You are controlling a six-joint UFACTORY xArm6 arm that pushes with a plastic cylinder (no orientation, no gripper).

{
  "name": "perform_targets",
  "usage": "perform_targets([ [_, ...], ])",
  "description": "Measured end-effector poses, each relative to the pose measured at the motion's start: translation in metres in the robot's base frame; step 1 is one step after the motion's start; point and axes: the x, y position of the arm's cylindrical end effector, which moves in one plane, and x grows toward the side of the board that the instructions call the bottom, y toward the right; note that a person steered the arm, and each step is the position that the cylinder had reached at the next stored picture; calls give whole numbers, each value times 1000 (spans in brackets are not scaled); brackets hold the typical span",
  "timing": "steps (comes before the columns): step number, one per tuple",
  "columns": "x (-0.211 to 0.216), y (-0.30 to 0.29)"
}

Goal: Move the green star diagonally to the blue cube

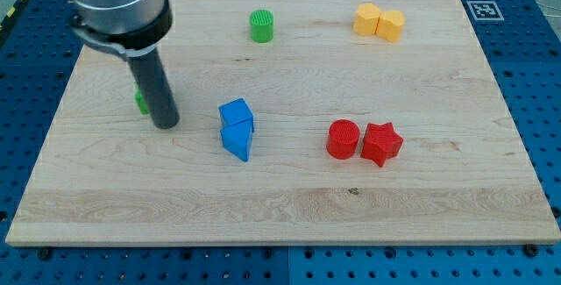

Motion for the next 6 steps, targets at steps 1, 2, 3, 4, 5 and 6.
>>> perform_targets([
  [1, 3, -36],
  [2, -8, -48],
  [3, -15, -37],
  [4, -16, -24],
  [5, -30, -24],
  [6, -47, -24],
])
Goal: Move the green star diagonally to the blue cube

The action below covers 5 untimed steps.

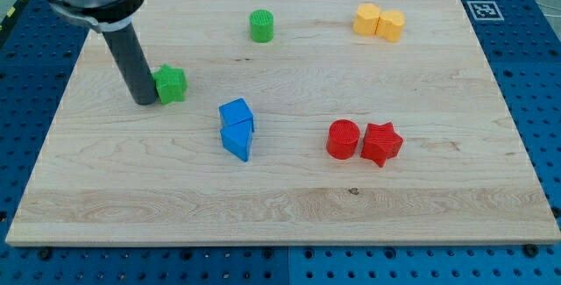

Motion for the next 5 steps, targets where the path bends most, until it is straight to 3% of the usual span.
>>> perform_targets([
  [5, -17, 28],
])
